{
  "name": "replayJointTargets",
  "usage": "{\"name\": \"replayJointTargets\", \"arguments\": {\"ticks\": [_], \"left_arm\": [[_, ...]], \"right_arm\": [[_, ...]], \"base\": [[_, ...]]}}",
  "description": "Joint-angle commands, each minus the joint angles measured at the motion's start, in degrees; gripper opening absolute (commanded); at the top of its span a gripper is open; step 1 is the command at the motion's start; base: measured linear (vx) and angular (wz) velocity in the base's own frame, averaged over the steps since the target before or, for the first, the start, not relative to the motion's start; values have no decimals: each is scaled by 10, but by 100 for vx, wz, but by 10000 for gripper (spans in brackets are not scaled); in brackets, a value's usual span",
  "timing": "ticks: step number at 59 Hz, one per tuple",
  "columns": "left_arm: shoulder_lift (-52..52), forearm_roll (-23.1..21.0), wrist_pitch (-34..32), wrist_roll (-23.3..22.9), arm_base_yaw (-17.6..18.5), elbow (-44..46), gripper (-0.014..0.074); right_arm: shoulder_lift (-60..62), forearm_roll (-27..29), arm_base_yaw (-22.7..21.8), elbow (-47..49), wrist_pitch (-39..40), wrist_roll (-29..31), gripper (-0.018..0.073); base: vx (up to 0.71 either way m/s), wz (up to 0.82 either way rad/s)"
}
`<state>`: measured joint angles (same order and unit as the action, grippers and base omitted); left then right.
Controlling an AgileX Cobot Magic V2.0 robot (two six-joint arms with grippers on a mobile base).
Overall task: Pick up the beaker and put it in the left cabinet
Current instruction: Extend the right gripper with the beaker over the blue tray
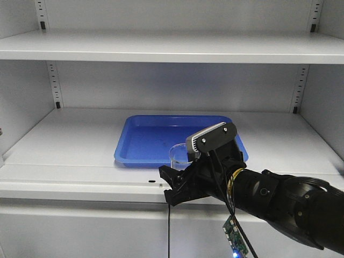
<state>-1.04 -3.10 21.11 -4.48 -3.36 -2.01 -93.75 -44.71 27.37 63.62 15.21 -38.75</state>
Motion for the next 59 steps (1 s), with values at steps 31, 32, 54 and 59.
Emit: {"name": "replayJointTargets", "arguments": {"ticks": [31,32,54,59], "left_arm": [[-5,-4,-46,-1,2,11,-6],[-5,-4,-46,-1,2,11,-6],[-5,-4,-46,-1,2,11,-6],[-5,-4,-46,-1,2,11,-6]], "right_arm": [[27,4,0,17,35,-2,236],[27,4,0,17,35,-2,236],[27,4,0,17,35,-2,236],[27,4,0,17,35,-2,236]], "base": [[15,0],[12,0],[11,-2],[8,-2]]}}
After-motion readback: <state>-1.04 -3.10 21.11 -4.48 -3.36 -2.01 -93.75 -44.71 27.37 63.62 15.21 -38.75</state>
